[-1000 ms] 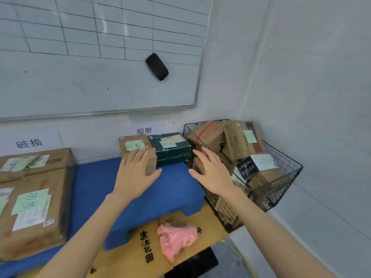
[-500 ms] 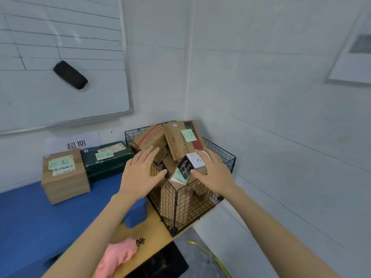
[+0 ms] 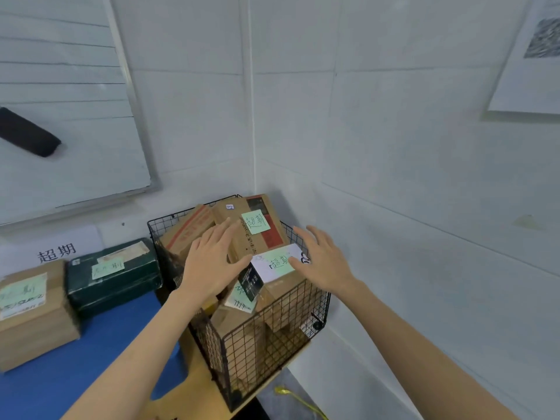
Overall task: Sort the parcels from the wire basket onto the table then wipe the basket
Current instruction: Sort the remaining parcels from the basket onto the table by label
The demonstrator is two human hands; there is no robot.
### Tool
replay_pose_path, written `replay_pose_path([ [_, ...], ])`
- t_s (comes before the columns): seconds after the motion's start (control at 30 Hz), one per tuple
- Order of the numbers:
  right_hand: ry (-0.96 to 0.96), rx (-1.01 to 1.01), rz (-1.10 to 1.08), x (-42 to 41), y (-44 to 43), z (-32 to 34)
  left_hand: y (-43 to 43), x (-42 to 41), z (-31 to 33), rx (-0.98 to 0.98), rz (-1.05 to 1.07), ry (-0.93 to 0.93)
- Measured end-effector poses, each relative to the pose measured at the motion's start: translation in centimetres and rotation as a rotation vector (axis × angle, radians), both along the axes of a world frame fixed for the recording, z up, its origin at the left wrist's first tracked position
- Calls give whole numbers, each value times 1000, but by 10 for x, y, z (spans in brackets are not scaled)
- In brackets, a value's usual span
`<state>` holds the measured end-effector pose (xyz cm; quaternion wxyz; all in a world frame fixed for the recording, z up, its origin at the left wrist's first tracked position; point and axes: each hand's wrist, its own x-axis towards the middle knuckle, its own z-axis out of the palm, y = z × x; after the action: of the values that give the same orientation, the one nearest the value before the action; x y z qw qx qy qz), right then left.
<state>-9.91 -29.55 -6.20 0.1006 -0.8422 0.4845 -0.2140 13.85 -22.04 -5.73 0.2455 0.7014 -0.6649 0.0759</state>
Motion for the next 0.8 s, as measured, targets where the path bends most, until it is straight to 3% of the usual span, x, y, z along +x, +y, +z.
replay_pose_path([
  [0.37,69,34,101,26,-140,-5,-118,22,-3,43,89,49],
  [0.8,153,117,235,65,-249,-46,-168,49,-37,111,232,143],
])
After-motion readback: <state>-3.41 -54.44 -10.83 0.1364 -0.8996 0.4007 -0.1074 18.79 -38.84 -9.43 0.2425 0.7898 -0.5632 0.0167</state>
